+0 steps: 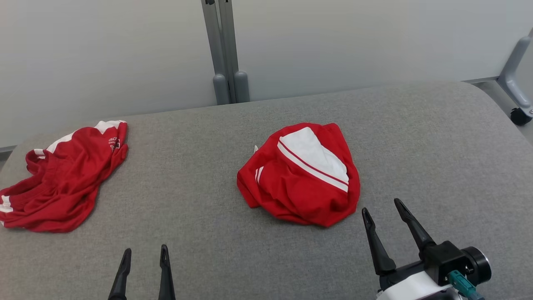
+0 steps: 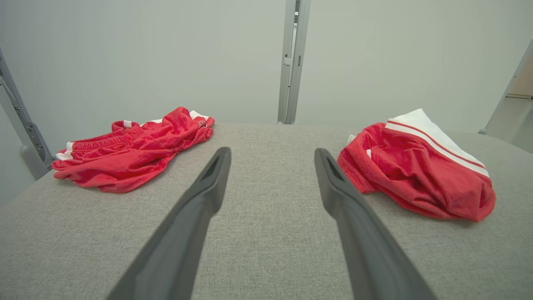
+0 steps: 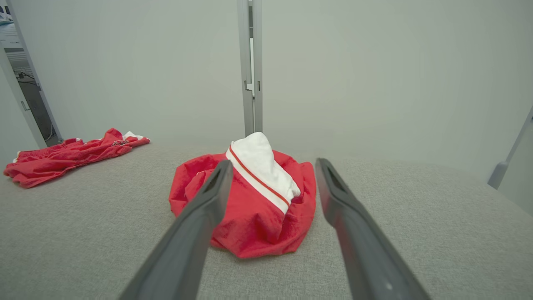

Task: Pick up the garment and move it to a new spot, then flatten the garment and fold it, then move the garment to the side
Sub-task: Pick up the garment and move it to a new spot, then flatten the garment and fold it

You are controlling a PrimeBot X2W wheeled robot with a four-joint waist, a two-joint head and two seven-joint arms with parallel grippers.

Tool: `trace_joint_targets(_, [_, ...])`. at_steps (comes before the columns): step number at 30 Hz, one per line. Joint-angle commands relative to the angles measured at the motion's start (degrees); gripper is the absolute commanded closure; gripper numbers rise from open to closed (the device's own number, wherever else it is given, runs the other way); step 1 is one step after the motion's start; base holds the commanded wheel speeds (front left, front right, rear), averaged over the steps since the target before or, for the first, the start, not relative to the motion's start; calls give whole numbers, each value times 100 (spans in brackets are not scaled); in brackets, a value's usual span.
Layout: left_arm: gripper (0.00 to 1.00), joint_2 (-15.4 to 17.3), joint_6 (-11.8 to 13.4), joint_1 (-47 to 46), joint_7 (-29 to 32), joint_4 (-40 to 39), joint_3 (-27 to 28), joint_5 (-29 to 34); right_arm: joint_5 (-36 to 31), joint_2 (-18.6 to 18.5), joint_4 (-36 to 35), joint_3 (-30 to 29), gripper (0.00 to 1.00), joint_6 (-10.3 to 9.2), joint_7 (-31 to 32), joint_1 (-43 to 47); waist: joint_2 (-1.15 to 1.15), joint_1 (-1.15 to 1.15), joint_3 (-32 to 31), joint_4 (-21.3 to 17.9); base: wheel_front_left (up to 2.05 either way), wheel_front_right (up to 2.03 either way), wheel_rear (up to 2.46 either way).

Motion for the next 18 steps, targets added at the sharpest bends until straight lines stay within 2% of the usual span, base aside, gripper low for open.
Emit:
trace_joint_targets(1, [0, -3, 38, 75, 4, -28, -26, -57, -45, -7, 15, 9, 0, -10, -3, 61, 0, 0, -2, -7, 0, 0, 0])
trace_joint_targets(18, [0, -4, 236, -62, 4, 57, -237, -17, 37, -7, 35, 27, 0, -10, -3, -12, 0, 0, 43, -48, 0, 0, 0])
